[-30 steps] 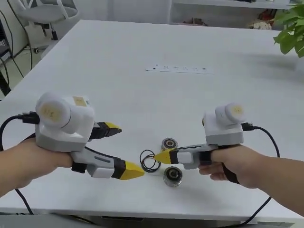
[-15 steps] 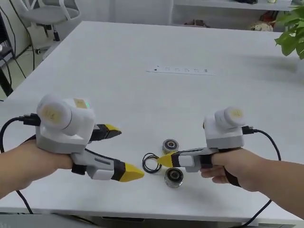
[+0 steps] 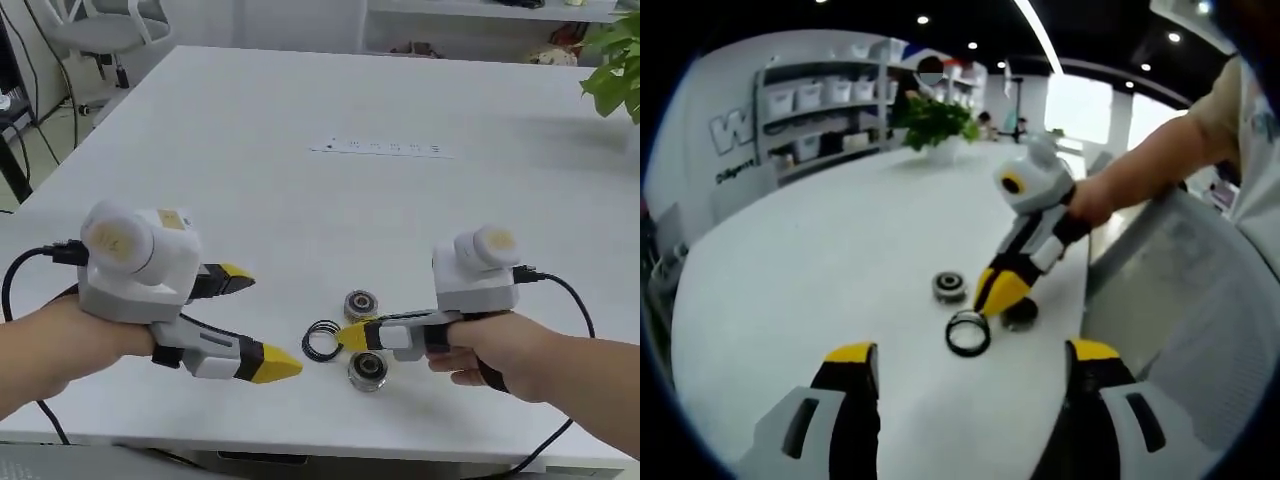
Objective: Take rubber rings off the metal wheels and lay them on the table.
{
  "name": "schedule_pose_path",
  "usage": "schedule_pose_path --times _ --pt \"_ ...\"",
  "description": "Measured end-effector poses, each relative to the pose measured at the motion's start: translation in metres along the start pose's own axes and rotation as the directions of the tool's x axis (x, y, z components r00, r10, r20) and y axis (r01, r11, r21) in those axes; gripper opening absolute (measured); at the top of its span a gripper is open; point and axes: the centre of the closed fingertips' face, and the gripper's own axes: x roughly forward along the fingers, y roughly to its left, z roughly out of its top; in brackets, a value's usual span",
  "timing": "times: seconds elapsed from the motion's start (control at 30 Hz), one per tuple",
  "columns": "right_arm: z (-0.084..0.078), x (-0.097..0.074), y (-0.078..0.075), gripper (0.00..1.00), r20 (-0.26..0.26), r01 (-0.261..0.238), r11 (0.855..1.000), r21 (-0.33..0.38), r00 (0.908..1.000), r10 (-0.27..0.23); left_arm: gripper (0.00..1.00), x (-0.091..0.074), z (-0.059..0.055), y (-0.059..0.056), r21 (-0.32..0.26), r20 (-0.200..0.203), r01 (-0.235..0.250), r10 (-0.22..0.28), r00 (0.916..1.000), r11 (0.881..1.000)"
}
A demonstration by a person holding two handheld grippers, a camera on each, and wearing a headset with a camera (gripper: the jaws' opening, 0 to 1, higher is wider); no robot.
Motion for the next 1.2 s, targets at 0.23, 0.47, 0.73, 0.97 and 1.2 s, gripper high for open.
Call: schedule_pose_path --times 0.23,0.47,0.73,0.97,1.2 --pt "0.001 -0.002 0.000 0.19 0.003 0.013 1.000 -0.025 0.9999 -0.013 0.77 -0.004 -0.001 -0.001 -0.002 -0.003 -0.005 0.005 1.0000 1.000" --pt "0.012 -0.012 0.003 0.23 0.032 0.016 0.999 -0.036 0.9994 -0.015 0.78 -0.009 0.002 -0.004 -0.003 0.003 -0.011 0.011 0.9999 1.000" --pt "0.023 -0.025 0.010 0.29 0.056 0.016 0.997 -0.076 0.9983 -0.011 0.78 -0.015 0.008 -0.006 -0.011 0.019 -0.019 0.020 0.9996 1.000" --pt "0.029 -0.040 0.021 0.37 0.068 0.006 0.991 -0.135 0.9977 0.003 0.78 -0.019 0.016 -0.006 -0.004 0.028 -0.024 0.024 0.9993 1.000" --pt "0.035 -0.065 0.021 0.47 0.090 0.035 0.978 -0.205 0.9958 -0.016 0.79 -0.022 0.024 -0.011 0.001 0.037 -0.021 0.021 0.9991 1.000"
